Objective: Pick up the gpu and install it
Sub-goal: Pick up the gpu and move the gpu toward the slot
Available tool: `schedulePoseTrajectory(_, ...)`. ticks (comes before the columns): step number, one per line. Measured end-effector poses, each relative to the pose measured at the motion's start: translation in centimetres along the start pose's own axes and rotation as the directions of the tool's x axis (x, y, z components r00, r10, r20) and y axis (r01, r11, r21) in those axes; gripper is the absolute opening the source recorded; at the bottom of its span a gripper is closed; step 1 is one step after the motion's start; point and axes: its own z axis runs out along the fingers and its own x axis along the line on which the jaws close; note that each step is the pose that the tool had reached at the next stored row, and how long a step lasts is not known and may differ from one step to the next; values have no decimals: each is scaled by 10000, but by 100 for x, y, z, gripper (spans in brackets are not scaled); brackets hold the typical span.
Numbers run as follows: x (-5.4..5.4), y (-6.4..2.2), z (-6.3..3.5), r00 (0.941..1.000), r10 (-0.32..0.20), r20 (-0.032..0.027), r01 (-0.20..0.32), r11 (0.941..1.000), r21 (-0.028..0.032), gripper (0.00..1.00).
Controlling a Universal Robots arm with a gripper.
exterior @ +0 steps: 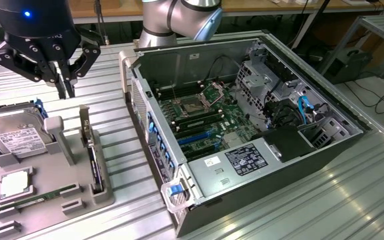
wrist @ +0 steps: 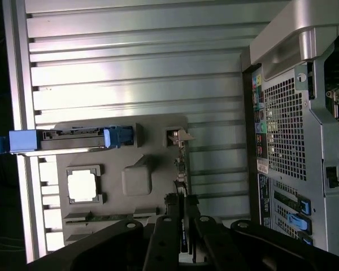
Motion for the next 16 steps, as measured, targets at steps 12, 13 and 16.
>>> schedulePoseTrajectory(12,0,0,1,9999,-105,-6,105,9999,0,60)
schedulePoseTrajectory(13,0,0,3,9999,-145,-9,145,9999,0,60)
schedulePoseTrajectory(16,0,-10,10,9998,-194,-15,194,9998,4,60)
